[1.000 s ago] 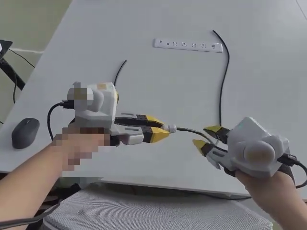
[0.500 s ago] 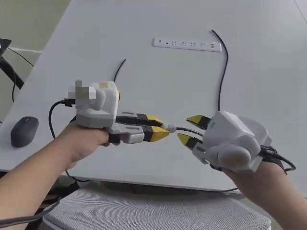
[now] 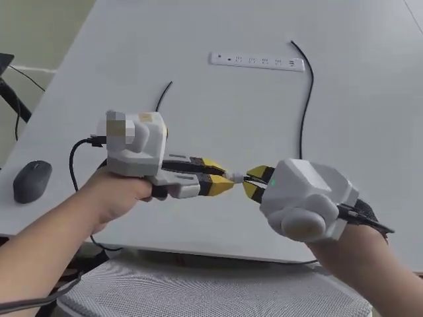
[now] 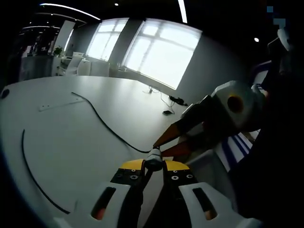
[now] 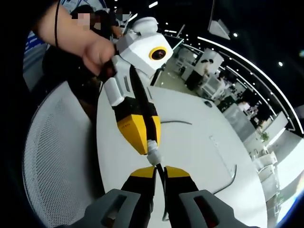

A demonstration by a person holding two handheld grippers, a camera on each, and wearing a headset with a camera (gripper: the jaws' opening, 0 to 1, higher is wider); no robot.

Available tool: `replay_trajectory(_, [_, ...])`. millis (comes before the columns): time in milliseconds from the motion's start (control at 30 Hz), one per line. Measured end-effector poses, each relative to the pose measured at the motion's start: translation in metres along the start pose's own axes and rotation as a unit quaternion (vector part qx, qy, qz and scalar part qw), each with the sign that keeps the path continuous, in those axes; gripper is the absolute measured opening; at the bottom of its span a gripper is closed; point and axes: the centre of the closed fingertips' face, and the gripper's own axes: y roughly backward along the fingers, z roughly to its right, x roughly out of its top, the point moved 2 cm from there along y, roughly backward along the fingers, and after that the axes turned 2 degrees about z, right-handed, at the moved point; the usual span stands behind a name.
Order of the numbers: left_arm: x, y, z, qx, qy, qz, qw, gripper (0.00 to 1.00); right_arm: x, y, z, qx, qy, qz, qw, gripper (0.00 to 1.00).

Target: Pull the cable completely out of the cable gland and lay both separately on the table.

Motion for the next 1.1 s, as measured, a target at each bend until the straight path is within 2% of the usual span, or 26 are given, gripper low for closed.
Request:
replay_trajectory(200, [-0.001,-0.002,0.000,0.000,-0.007,-0.005,1.0000,0.15,-0.005,-0.002,-0.001,0.001,0.015,-0.010,0.9998,0.01])
replay_trajectory(433, [0.000,-0.004,0.000,0.000,-0.020,-0.008,0.9998,0.15,-0.007,-0.001,0.000,0.001,0.003,-0.009,1.0000,0.00])
replay_trajectory(600, [0.001,-0.004,-0.002,0.001,-0.016,-0.009,0.9998,0.15,-0.012,-0.002,0.004,-0.005,-0.002,-0.014,0.9999,0.00])
replay_trajectory(867, [0.004,-0.003,-0.002,0.001,-0.014,-0.003,0.9999,0.15,-0.031,0.002,0.014,-0.020,-0.033,-0.031,0.9988,0.00])
replay_trajectory(933, [0.005,-0.003,-0.001,0.001,-0.014,-0.002,0.9999,0.15,-0.036,0.002,0.017,-0.026,-0.048,-0.033,0.9980,0.00])
replay_trajectory(1033, [0.005,-0.003,-0.001,0.001,-0.015,-0.001,0.9999,0.15,-0.042,0.002,0.018,-0.032,-0.088,-0.033,0.9950,0.00])
replay_trajectory(1100, [0.005,-0.003,-0.001,0.001,-0.015,-0.001,0.9999,0.15,-0.045,0.002,0.020,-0.036,-0.097,-0.034,0.9940,0.00])
